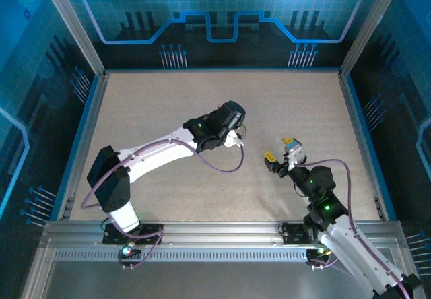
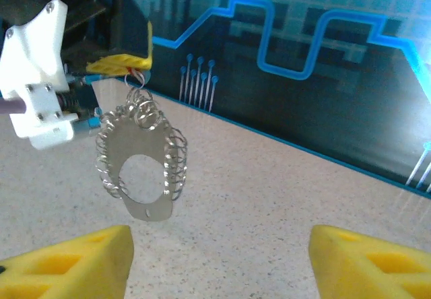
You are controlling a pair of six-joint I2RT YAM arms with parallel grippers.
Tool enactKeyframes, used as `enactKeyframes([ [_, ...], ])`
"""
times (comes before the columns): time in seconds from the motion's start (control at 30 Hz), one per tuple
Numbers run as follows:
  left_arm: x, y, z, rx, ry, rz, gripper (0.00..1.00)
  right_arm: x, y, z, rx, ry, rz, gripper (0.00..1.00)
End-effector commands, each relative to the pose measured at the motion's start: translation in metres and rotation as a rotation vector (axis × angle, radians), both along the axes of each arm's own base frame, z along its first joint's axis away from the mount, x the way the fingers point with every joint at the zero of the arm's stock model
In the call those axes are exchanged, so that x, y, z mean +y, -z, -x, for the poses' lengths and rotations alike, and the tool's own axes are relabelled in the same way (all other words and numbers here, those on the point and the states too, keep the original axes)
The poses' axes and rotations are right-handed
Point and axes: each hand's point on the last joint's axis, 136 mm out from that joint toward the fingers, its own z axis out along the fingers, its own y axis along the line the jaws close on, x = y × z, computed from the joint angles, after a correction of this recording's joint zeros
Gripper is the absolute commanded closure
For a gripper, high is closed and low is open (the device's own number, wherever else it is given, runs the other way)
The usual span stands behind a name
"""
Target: Put the keys on the keyring
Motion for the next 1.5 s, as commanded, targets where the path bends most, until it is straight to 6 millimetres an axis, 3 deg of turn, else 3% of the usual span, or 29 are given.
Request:
enactKeyframes([
  [0.0, -0.013, -0.021, -0.014, -0.087, 0.096, -0.125, 1.00, -0.019, 0.014, -0.001, 0.041, 0.091, -0.042, 0.00],
  [0.17, -0.025, -0.003, -0.014, -0.046, 0.121, -0.101, 1.00, -0.031, 0.018, 0.003, 0.036, 0.136, -0.071, 0.00],
  [0.37, -0.038, 0.024, -0.012, 0.012, 0.135, -0.071, 1.00, -0.031, 0.019, 0.005, 0.013, 0.123, -0.081, 0.00],
  [0.67, -0.039, 0.059, -0.014, 0.094, 0.105, -0.045, 0.99, -0.027, 0.019, 0.002, 0.019, 0.103, -0.072, 0.00],
  [0.93, -0.013, 0.073, -0.014, 0.150, 0.014, -0.006, 0.98, -0.030, 0.019, 0.002, 0.017, 0.112, -0.078, 0.00],
  [1.17, 0.018, 0.086, 0.000, 0.205, -0.066, 0.017, 0.98, -0.031, 0.019, 0.001, 0.012, 0.121, -0.086, 0.00],
  [1.47, 0.043, 0.108, 0.011, 0.277, -0.153, 0.023, 0.98, -0.031, 0.019, 0.000, 0.014, 0.124, -0.088, 0.00],
])
